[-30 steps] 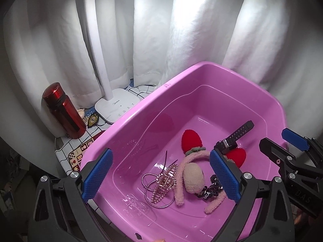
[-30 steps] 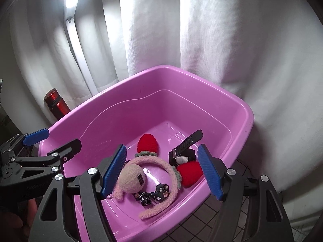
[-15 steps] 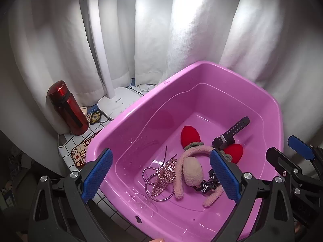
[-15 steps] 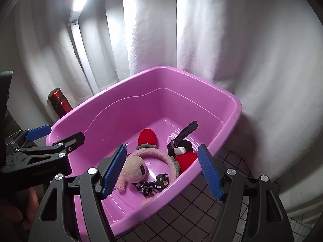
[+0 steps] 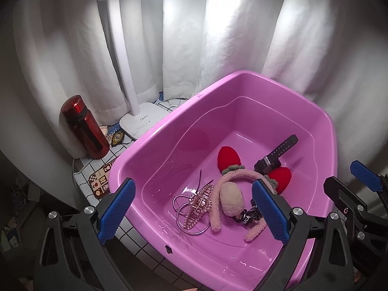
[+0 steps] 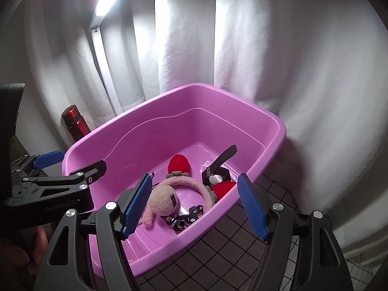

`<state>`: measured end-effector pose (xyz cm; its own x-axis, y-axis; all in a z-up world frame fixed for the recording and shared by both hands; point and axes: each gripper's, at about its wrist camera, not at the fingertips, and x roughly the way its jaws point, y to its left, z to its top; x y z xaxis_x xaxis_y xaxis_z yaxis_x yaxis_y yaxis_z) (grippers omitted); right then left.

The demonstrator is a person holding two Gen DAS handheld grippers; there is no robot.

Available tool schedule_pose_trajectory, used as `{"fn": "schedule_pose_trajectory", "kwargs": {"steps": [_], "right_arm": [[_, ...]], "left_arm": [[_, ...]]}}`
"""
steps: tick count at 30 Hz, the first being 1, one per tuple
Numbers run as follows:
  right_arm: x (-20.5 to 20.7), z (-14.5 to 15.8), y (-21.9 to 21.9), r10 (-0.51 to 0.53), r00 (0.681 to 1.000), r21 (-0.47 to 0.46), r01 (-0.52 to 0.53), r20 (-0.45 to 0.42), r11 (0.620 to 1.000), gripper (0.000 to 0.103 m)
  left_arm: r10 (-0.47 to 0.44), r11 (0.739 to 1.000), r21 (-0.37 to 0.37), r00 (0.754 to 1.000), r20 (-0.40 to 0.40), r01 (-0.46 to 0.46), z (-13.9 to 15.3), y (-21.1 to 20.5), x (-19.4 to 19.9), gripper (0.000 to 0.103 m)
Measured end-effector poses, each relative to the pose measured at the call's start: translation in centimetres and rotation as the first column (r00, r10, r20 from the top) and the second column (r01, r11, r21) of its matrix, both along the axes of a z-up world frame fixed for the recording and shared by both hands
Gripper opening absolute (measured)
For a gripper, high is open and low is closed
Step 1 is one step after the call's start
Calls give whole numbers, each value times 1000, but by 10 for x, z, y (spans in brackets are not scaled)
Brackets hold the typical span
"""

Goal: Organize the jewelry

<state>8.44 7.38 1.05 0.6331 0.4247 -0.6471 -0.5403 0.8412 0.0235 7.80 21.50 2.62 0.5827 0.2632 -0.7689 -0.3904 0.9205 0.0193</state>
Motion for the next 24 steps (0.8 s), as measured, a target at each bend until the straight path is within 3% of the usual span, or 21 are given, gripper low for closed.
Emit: {"fn": "schedule_pose_trajectory", "kwargs": {"steps": [24], "right_arm": [[-10, 3, -2, 13, 1000, -17, -13, 11, 1000, 70]], "left_arm": [[-5, 1000, -6, 1000, 2, 5, 3, 0, -6, 95]]}}
